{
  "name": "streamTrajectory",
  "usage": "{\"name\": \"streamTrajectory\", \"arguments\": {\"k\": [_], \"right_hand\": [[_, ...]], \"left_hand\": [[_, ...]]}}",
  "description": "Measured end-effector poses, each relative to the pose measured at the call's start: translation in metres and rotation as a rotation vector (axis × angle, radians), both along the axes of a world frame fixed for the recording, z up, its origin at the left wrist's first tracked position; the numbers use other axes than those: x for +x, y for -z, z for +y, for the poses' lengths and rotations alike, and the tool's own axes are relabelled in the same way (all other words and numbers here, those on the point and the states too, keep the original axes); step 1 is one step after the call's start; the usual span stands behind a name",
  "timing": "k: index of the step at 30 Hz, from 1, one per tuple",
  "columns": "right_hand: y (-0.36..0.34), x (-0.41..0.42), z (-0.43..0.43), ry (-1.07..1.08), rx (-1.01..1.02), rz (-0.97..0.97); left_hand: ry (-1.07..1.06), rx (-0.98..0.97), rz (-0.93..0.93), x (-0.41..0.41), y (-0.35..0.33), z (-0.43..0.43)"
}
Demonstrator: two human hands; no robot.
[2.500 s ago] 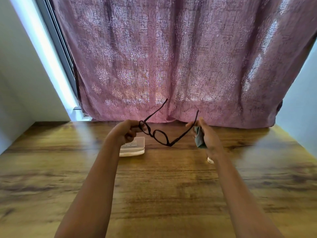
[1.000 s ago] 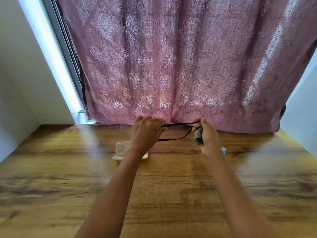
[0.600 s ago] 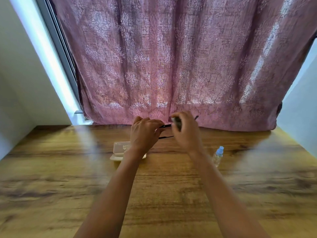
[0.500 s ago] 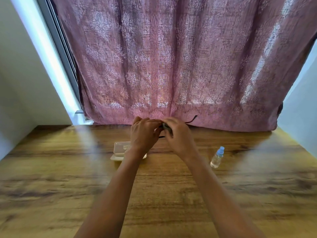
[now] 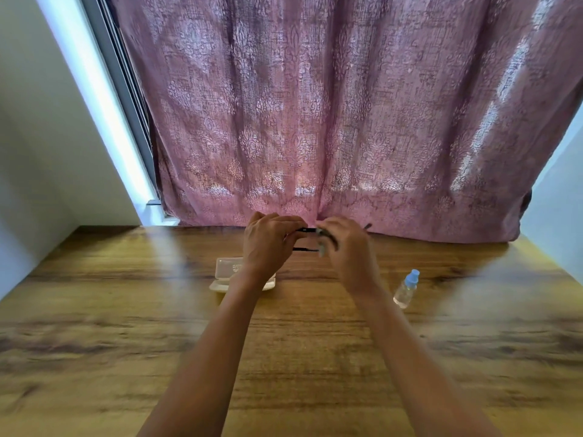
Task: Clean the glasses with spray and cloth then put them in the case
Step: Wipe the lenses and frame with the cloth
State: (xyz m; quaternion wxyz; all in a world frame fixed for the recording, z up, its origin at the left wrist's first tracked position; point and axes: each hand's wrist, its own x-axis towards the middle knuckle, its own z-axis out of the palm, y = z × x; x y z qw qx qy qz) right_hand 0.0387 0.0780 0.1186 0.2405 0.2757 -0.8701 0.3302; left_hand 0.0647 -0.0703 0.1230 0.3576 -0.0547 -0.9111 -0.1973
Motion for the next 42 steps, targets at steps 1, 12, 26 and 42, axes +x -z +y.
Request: {"name": "streamTrajectory", "arguments": {"k": [1,12,26,42], "right_hand": [[0.003,0.004,-0.005,-0.008,0.008,0.01],[0.001,-0.01,0.02,0.106,-0.007,0.028],[-0.001,-0.031,0.05,0.257,-0.042,0.068],[-0.011,-0.045,0.052,0.187,0.014,0.003]], "left_hand": [[0.007,-0.016,-0.001,0.001,0.002,0.003],[0.014,0.053,-0.005,0.001,0.002,-0.004],[0.06,0.079,-0.016,-0.001,0.008,-0.004],[0.055,0.071,-0.015,-0.004,0.011,-0.006]]}}
